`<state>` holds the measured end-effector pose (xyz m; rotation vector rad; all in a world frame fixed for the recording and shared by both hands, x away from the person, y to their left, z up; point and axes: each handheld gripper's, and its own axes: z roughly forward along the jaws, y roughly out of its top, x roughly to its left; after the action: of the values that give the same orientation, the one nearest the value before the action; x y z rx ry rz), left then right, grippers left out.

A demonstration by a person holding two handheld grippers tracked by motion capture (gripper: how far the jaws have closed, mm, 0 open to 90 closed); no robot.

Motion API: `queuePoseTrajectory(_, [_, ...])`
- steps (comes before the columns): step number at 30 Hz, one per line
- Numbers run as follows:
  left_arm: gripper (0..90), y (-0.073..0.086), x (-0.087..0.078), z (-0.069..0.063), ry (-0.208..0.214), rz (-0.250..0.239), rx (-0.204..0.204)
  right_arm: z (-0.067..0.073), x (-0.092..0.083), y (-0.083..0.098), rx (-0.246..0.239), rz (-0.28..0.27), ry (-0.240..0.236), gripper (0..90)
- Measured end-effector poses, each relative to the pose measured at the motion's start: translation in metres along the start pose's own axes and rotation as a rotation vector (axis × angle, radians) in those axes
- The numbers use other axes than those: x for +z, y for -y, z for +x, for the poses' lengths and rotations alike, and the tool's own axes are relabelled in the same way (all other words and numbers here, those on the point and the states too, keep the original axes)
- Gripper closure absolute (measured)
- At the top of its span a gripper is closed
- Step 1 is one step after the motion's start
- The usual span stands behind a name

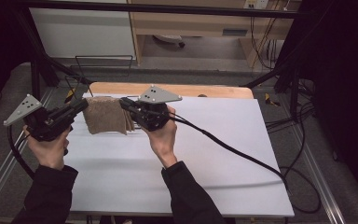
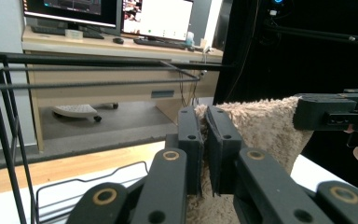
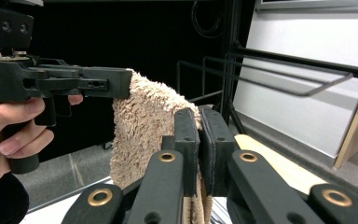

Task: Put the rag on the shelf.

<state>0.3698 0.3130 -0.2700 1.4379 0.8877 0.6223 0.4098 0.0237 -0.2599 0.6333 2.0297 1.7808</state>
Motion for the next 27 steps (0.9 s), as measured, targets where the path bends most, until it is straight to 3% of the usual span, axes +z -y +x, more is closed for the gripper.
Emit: queuePoseTrajectory(27, [84.6,-0.047,0.014,0.015,-0.023,-0.074,-0.012,-0.009,0.017,-0.047,-0.035,-0.071,0.043,86.3])
